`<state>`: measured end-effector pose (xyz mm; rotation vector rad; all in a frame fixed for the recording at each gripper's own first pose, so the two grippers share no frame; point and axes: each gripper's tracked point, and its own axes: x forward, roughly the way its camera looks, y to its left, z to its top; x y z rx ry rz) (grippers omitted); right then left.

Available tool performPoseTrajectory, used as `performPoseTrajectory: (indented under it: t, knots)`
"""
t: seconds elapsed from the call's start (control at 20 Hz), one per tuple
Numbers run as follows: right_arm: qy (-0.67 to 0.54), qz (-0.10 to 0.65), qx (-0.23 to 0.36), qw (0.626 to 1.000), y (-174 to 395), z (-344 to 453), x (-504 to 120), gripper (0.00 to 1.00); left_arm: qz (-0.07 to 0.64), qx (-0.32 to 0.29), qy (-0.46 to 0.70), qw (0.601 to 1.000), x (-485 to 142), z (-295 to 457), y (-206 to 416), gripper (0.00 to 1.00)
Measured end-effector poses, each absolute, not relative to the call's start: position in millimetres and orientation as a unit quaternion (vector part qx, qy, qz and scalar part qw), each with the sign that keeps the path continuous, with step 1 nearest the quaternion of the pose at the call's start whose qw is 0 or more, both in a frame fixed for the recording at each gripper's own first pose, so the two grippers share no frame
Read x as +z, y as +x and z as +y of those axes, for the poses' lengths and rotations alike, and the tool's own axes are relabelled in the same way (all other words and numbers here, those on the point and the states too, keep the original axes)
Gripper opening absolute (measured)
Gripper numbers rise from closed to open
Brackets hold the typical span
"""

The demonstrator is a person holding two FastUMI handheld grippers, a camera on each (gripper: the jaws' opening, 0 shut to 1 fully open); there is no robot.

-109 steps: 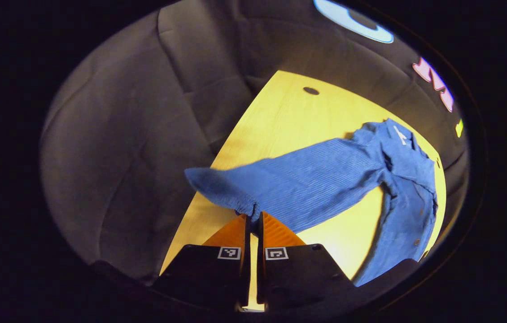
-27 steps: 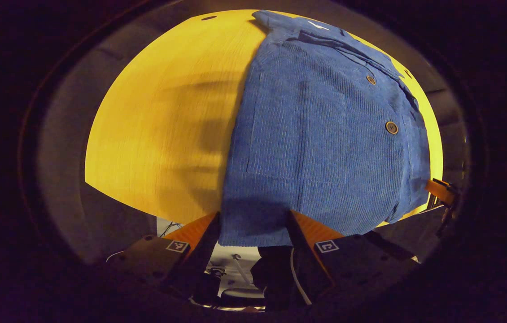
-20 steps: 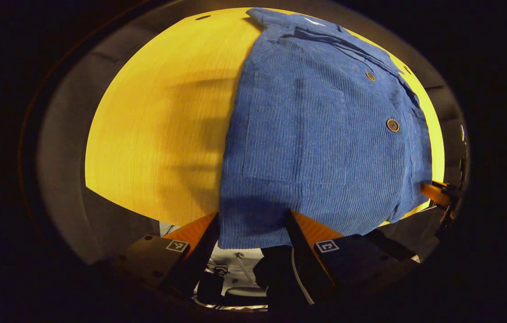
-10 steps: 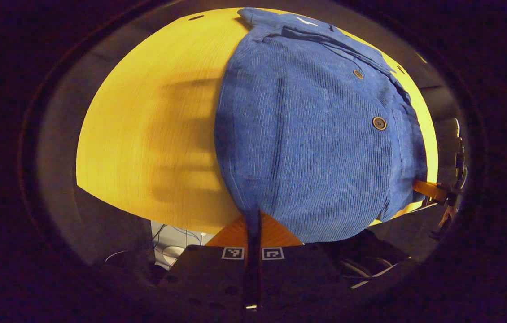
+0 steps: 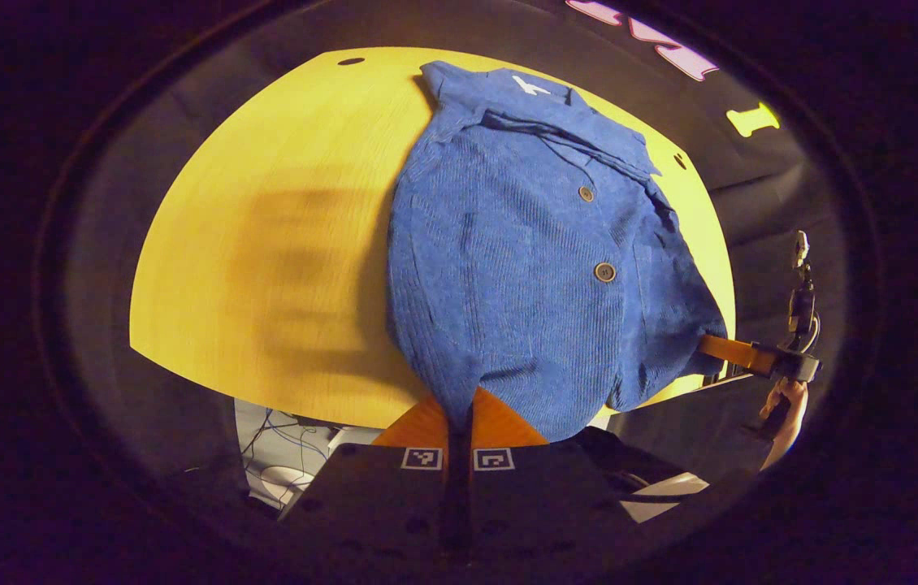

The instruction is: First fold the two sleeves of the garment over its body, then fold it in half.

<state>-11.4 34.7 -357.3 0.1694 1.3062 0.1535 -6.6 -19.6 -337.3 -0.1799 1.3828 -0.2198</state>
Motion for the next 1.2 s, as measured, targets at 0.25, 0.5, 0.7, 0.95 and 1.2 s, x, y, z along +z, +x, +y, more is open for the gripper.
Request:
performPoseTrajectory:
  t: [0.25,0.5,0.7,0.95,1.2]
  knots:
    - [0.072,0.547,0.095,0.829,25.5,59.7,-295.5,0.05,0.597,-0.135,-0.056,0.789,-296.5,-24.9,15.0,0.00]
    - [0.078,0.487,0.098,0.864,79.7,81.8,-238.5,0.05,0.541,-0.161,-0.061,0.823,-235.6,-17.8,68.6,0.00]
    - [0.046,0.441,0.096,0.891,146.3,86.1,-199.8,0.05,0.496,-0.169,-0.057,0.850,-185.6,-11.8,135.4,0.00]
    - [0.044,0.407,0.110,0.906,268.4,98.1,-166.9,0.04,0.482,-0.128,-0.096,0.862,-152.4,2.2,248.3,0.00]
    - [0.057,0.395,0.104,0.911,398.0,93.2,-197.0,0.04,0.478,-0.064,-0.080,0.873,-166.7,13.7,371.5,0.00]
